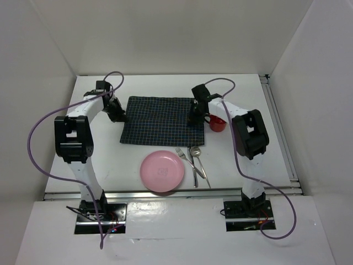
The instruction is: Set the dinner table for one person
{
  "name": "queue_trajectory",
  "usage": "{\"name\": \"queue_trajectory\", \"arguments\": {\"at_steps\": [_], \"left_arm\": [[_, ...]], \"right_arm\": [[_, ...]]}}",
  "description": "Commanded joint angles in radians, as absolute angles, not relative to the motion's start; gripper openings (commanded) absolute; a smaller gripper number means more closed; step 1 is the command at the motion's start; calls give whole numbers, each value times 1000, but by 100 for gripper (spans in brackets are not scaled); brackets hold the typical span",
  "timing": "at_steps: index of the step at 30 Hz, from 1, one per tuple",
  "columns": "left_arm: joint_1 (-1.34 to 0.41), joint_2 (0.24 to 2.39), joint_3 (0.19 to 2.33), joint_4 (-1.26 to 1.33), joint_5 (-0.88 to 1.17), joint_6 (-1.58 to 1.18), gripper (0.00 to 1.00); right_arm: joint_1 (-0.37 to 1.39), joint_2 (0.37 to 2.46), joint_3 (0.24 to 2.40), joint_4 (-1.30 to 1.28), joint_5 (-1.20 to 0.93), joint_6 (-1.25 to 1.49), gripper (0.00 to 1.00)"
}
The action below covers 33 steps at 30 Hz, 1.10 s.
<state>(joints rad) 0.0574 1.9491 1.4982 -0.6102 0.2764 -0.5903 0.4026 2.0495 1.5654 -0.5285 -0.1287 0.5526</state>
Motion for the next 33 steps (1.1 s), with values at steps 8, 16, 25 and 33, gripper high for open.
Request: {"name": "queue_trajectory", "arguments": {"at_steps": [8, 16, 25, 33], "left_arm": [[43, 2017, 1453, -627, 160, -588, 0], [14, 2026, 1433, -609, 160, -588, 0], [14, 2036, 1463, -618, 160, -588, 0], [5, 2016, 1500, -640, 160, -569, 0]], "right_arm": [[405, 2189, 1660, -609, 11, 535, 0], [396, 2169, 1611, -624, 83, 560, 0], [428, 2131, 1576, -632, 95, 551, 0], [459, 2074, 1600, -641, 117, 563, 0]]}}
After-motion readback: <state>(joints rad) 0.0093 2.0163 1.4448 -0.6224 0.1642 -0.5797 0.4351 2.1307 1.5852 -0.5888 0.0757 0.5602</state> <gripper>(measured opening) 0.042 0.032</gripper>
